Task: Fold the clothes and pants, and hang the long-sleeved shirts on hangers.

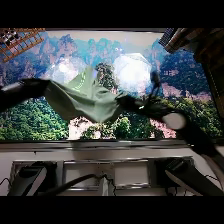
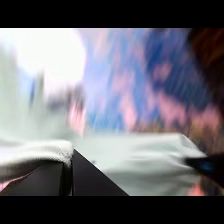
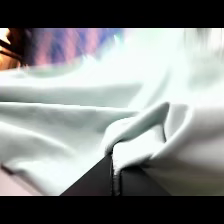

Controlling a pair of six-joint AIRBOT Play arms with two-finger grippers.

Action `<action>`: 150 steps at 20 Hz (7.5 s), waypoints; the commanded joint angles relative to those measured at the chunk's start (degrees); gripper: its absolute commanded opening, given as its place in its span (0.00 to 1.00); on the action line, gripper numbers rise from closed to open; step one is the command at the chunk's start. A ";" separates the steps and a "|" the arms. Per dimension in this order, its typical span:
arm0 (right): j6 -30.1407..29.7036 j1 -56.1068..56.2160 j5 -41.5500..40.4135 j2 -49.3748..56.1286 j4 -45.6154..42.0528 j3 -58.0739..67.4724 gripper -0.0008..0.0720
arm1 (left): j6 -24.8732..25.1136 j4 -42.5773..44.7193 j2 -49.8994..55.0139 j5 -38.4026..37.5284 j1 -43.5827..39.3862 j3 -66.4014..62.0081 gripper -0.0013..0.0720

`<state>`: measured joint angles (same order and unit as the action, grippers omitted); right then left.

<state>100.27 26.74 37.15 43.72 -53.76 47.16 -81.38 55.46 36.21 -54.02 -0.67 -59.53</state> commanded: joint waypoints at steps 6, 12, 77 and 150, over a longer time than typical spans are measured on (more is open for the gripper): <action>-9.38 -11.45 43.50 -7.80 -6.29 43.69 0.04 | -0.72 -1.55 -8.76 5.38 0.00 -25.90 0.03; -7.13 -11.45 49.31 -7.37 -2.01 57.29 0.04 | -0.72 -1.53 -15.82 5.42 0.07 -29.62 0.03; -16.39 -14.56 31.17 12.13 -10.97 15.41 0.57 | 6.05 -4.52 18.08 5.53 21.90 39.71 0.47; -11.43 5.75 23.52 20.70 -42.14 -8.13 0.42 | 15.82 -22.58 16.20 2.38 25.79 37.51 0.03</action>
<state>89.30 32.45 60.27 64.47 -96.75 38.98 -65.56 32.88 52.45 -51.64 25.06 -21.98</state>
